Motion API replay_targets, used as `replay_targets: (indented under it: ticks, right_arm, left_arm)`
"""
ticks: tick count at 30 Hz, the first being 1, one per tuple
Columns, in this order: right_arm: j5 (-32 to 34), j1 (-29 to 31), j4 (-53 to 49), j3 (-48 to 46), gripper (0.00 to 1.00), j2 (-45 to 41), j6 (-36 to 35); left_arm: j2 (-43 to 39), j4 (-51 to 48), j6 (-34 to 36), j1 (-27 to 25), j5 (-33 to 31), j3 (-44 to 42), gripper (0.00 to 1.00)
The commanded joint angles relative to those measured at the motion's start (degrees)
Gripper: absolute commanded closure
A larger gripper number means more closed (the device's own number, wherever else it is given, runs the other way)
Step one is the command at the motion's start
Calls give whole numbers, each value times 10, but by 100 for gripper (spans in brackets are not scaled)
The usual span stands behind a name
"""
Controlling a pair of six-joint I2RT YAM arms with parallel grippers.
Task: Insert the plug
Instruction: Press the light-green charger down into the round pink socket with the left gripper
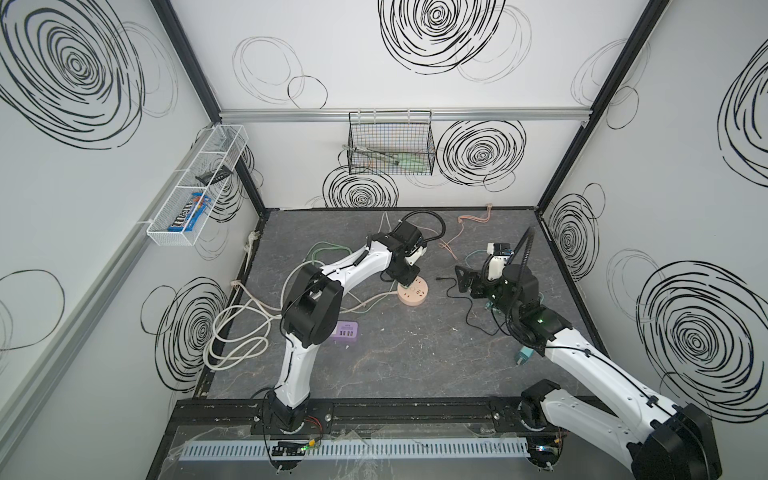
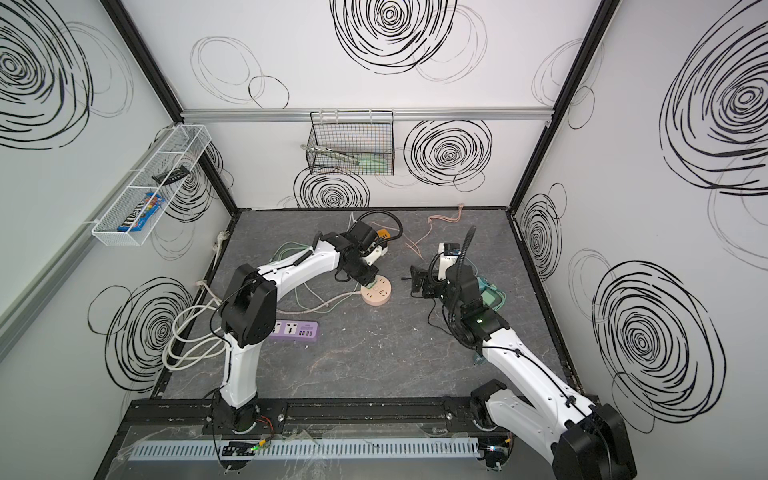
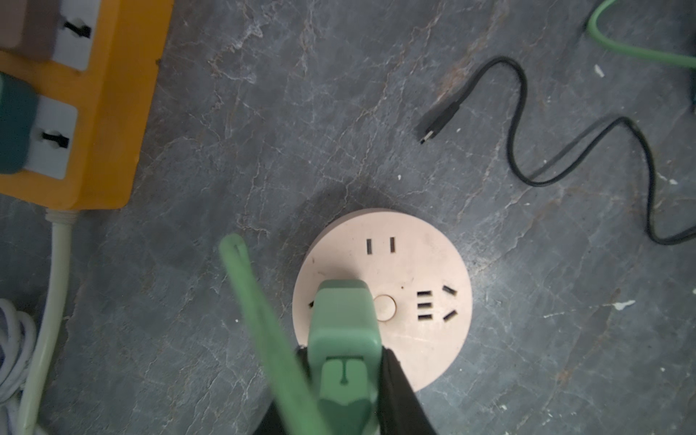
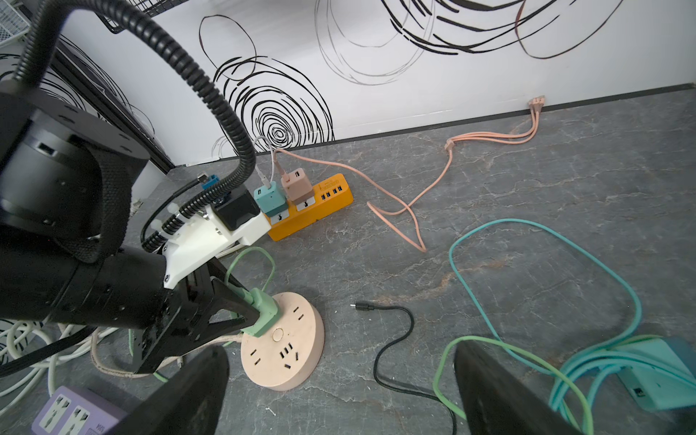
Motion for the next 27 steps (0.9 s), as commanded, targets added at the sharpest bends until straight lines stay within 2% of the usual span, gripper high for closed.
replay_targets:
  ticks: [1,12,18,24,27]
  right_arm:
    - [0,-3,1,13,3,2,5]
    - [4,-3,-2,10,3,-2,5]
    - [6,-3,-3,9,3,-7,6]
    - [5,-5,-5,13,3,-4,2]
    - [7,-5,-4,13,3,-7,2]
  left_arm:
    - [47,4,-3,-12,-41,-66,100]
    - [53,52,1,-18,-57,-167,100]
    - [44,91,-21,-17,-29,-236,100]
    - [39,92,-16,-9,-41,-214,100]
    - [28,96,15,-4,-45,-188,100]
